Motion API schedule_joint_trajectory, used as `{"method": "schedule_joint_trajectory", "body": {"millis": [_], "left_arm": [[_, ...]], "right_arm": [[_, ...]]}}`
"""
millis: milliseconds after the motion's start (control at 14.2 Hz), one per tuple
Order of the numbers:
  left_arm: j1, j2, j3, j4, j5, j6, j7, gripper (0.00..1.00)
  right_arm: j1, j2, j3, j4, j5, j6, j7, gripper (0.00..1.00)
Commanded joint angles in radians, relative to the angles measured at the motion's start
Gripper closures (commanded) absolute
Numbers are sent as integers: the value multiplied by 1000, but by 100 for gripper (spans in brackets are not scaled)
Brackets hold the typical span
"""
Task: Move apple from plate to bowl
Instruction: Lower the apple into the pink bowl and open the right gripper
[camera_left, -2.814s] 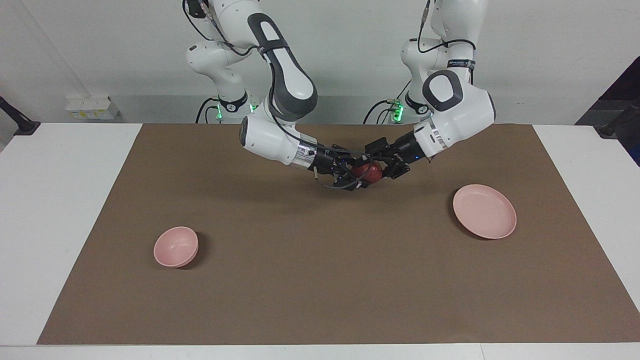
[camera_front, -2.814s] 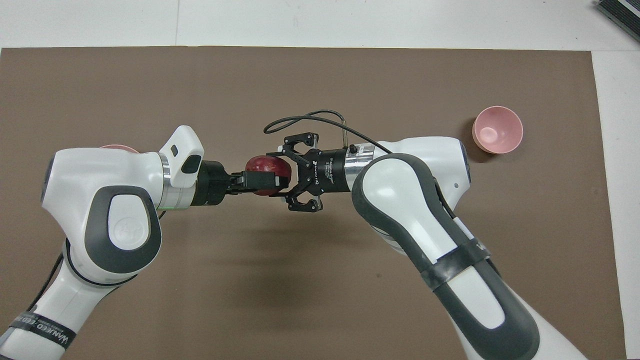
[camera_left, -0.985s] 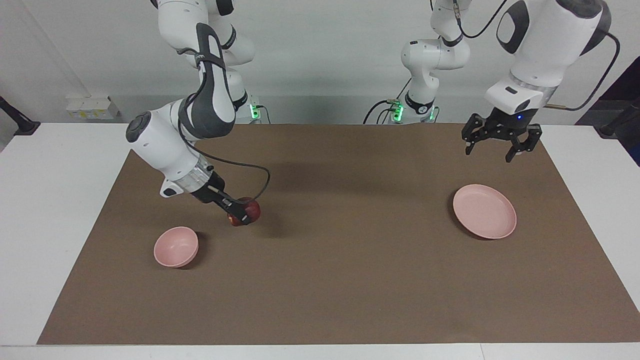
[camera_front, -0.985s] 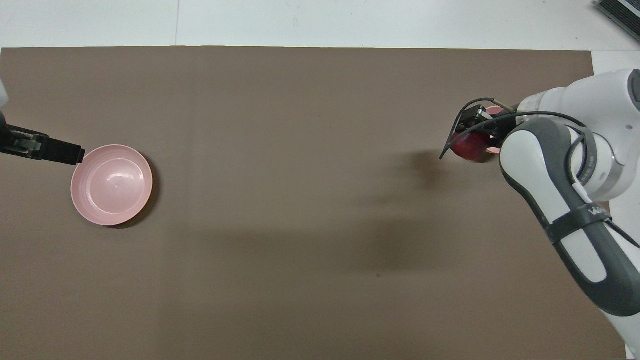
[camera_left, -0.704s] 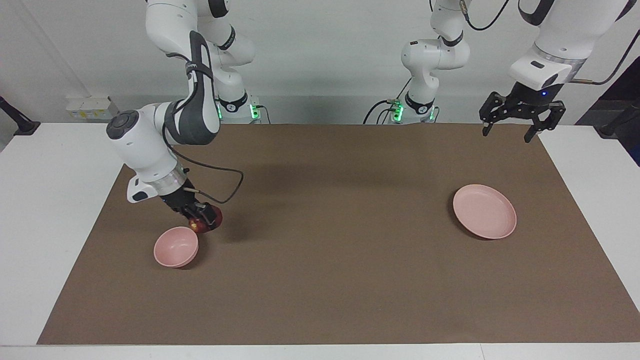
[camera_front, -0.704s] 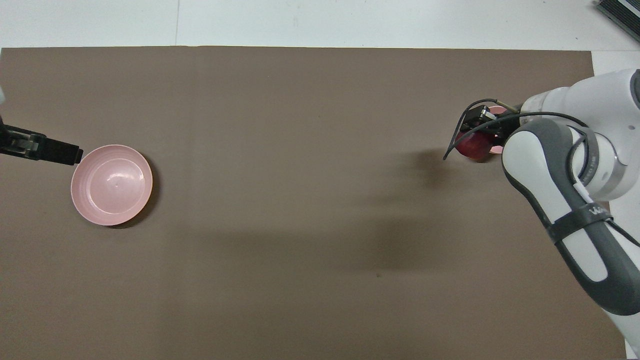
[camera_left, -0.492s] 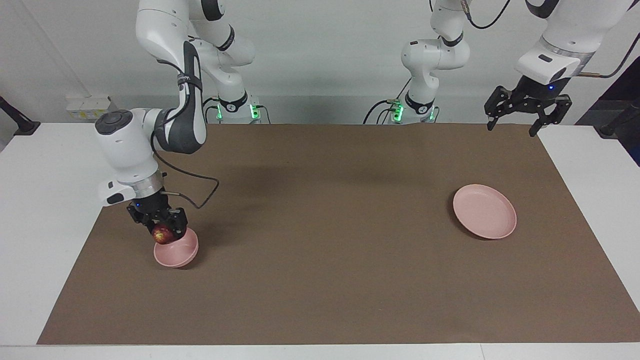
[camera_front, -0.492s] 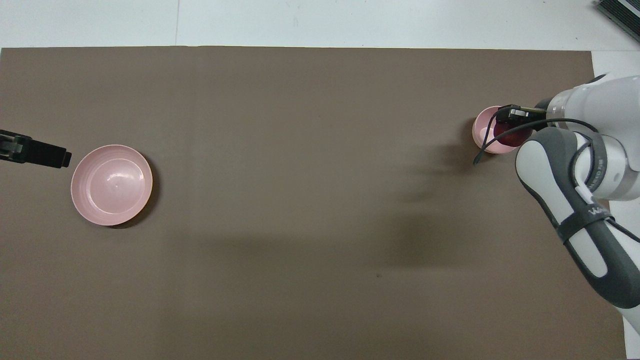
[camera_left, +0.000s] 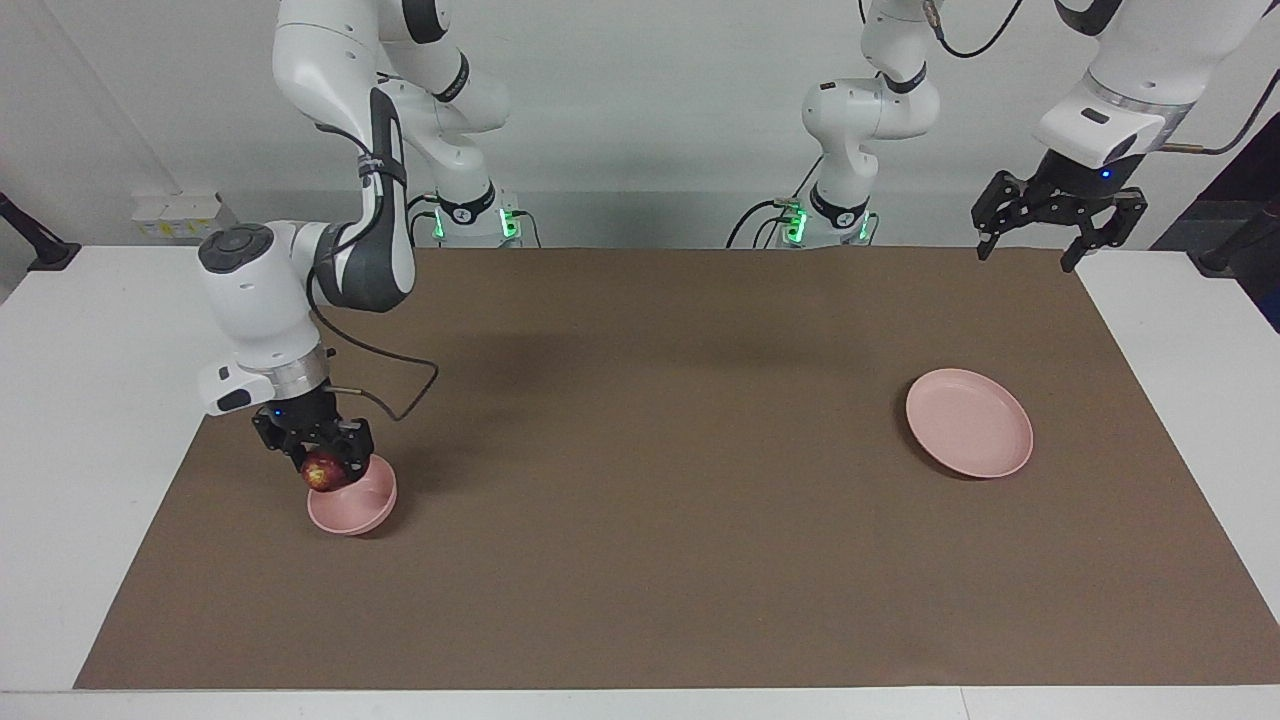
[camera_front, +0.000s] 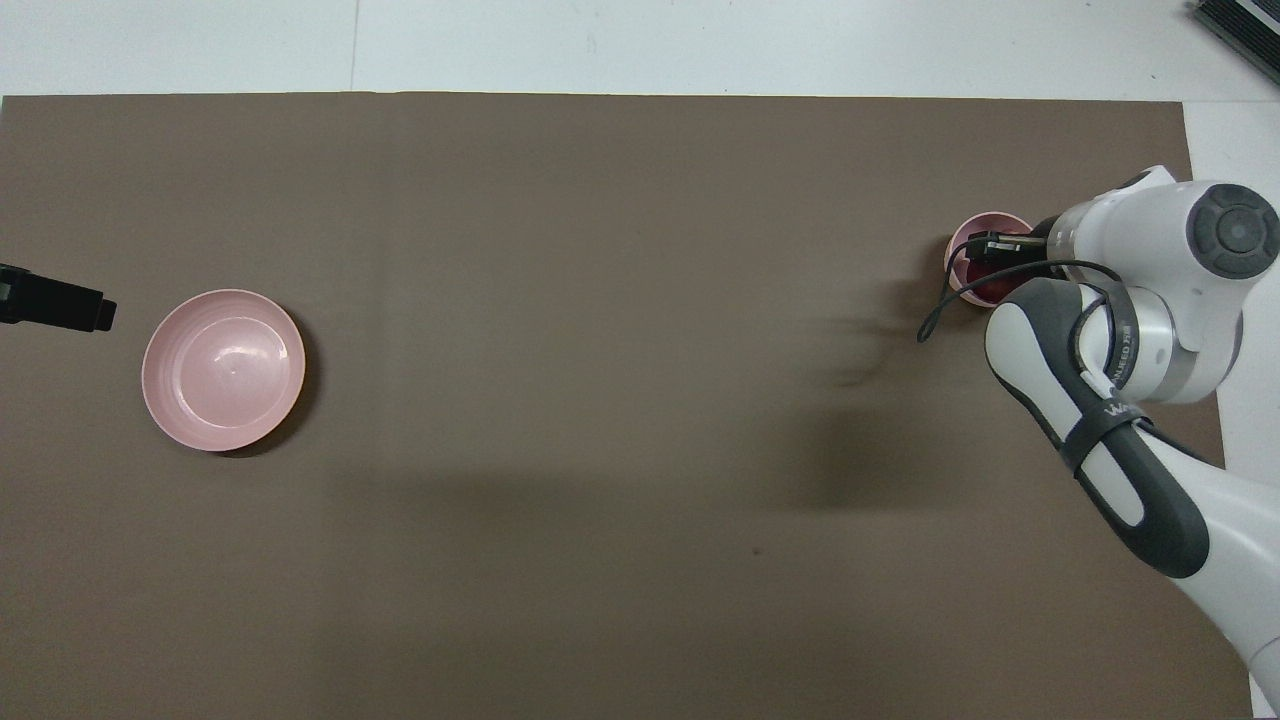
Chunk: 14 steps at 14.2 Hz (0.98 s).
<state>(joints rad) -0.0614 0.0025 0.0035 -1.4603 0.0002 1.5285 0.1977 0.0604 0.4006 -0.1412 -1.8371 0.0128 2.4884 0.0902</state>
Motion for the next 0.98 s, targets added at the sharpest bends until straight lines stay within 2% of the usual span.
{"method": "schedule_joint_trajectory", "body": {"millis": [0,141,352,492,915], "left_arm": [[-9,1,12,11,1,-19,8,0],[-2,-25,12,-27,0,-22,8,0],[-1,-73,9,-92,0,-25,0,0],[-1,-68,9,-83,1,-33,-3,0],[2,-56,3,-26,1,-119,-49,0]], "right_arm": [[-2,-9,6,5,-25,10,-24,0],[-5,-19,6,25,-25,-15,-44,0],[-5,-46,6,73,-25,-123,-87,0],[-5,-84,8,90,-25,-192,-112,0],[-2,-244,8,116,-23,-505,-112,0]]}}
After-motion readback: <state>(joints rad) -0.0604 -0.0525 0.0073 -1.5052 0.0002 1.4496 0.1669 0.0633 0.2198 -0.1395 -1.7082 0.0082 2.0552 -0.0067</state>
